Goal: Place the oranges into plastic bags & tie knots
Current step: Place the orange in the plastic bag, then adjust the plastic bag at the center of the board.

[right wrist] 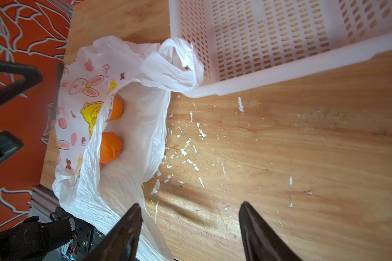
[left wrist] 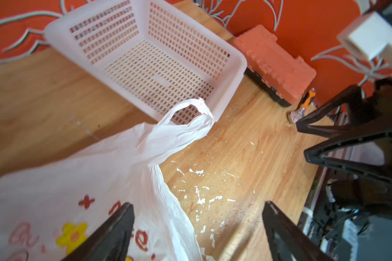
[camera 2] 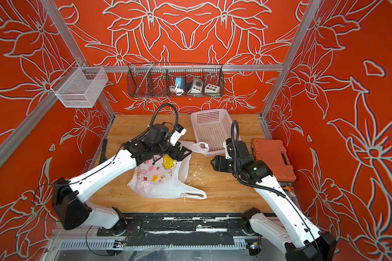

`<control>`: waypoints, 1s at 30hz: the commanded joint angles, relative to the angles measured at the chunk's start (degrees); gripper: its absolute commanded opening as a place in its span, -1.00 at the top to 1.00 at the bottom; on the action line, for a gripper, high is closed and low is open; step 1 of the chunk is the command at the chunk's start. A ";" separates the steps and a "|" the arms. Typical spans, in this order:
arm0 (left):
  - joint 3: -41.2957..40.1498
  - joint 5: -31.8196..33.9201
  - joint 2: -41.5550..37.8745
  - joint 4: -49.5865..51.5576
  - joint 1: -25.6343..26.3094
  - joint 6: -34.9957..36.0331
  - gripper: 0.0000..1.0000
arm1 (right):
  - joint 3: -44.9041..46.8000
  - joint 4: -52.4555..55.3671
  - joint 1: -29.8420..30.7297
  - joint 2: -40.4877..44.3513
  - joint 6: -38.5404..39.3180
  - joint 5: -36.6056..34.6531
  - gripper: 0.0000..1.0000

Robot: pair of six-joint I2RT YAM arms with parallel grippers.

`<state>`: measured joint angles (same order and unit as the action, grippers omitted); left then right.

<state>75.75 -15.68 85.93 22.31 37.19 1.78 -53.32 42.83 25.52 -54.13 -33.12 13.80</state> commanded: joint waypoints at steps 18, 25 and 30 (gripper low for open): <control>29.32 3.30 33.54 1.10 3.00 28.22 -0.44 | 5.15 8.16 -0.64 7.60 -0.89 6.92 -0.37; 30.65 3.14 35.18 2.61 2.98 29.38 0.33 | 10.12 2.82 -0.34 7.02 -3.09 11.90 -0.35; 30.55 2.67 35.32 2.65 2.98 29.44 1.00 | 14.89 -1.11 1.20 7.33 -5.31 13.54 -0.35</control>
<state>105.34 -12.14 120.88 23.99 40.07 30.96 -40.07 44.82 25.80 -47.13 -36.12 25.17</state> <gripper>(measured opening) 0.062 0.673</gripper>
